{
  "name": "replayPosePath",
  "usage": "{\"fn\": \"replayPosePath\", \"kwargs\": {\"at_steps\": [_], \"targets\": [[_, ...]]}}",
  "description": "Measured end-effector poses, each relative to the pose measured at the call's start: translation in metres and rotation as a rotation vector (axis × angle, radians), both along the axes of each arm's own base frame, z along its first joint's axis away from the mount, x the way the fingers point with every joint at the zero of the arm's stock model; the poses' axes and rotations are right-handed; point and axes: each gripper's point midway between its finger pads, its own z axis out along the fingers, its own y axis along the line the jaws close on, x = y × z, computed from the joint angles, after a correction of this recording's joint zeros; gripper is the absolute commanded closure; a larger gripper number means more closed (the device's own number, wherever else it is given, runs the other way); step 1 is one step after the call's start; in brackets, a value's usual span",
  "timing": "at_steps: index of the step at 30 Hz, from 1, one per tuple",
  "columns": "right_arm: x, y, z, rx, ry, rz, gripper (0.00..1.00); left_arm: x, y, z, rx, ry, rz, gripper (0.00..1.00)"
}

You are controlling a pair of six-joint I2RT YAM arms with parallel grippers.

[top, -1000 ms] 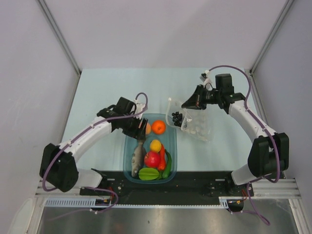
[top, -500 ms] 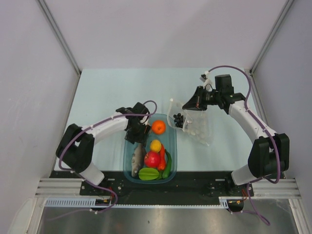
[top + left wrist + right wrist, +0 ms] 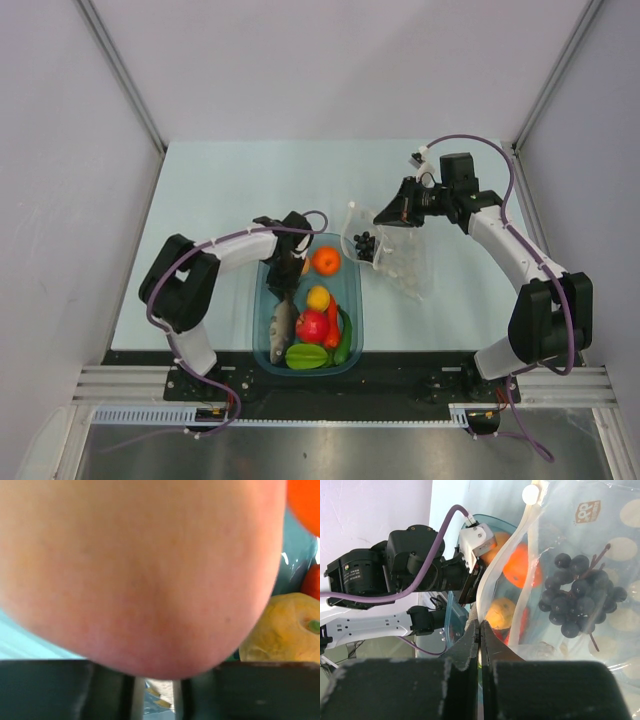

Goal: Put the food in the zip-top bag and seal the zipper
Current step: Pick up the fake fish from the bin, then place the fake fish in the zipper food storage bag.

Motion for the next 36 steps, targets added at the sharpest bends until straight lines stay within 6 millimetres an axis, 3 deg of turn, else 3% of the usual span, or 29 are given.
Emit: {"fn": "replayPosePath", "kwargs": {"at_steps": [1,2,6,9,12,15,21,23,25,32,36], "targets": [[0.0,0.0,0.0,0.0,0.0,0.0,1.0,0.0,-0.001,0.0,-0.002,0.005,0.0,0.98],[0.0,0.0,0.0,0.001,-0.001,0.0,1.0,0.0,-0.001,0.001,-0.004,0.006,0.0,0.99],[0.0,0.003,0.005,0.015,0.0,0.005,1.0,0.006,-0.004,0.007,-0.023,-0.001,0.01,1.0],[0.0,0.011,0.016,0.054,-0.011,0.022,1.0,0.017,-0.008,0.023,-0.059,-0.048,0.021,1.0],[-0.002,0.019,0.031,0.095,-0.016,0.043,1.0,0.029,-0.01,0.052,-0.109,-0.135,0.024,1.0],[-0.003,0.027,0.054,0.151,-0.04,0.071,1.0,0.042,-0.01,0.094,-0.173,-0.264,0.024,1.0],[-0.017,0.044,0.09,0.257,-0.077,0.141,1.0,0.062,0.009,0.178,-0.268,-0.544,0.054,1.0],[-0.02,0.049,0.094,0.278,-0.09,0.162,1.0,0.066,0.014,0.199,-0.284,-0.617,0.061,1.0],[-0.025,0.05,0.087,0.286,-0.094,0.176,1.0,0.074,0.015,0.223,-0.31,-0.7,0.063,1.0],[-0.016,0.027,-0.012,0.238,0.143,0.06,1.0,0.106,0.004,0.294,-0.447,-0.994,0.092,1.0],[-0.012,0.026,-0.026,0.231,0.196,0.036,1.0,0.128,-0.005,0.32,-0.529,-1.135,0.146,1.0]]}}
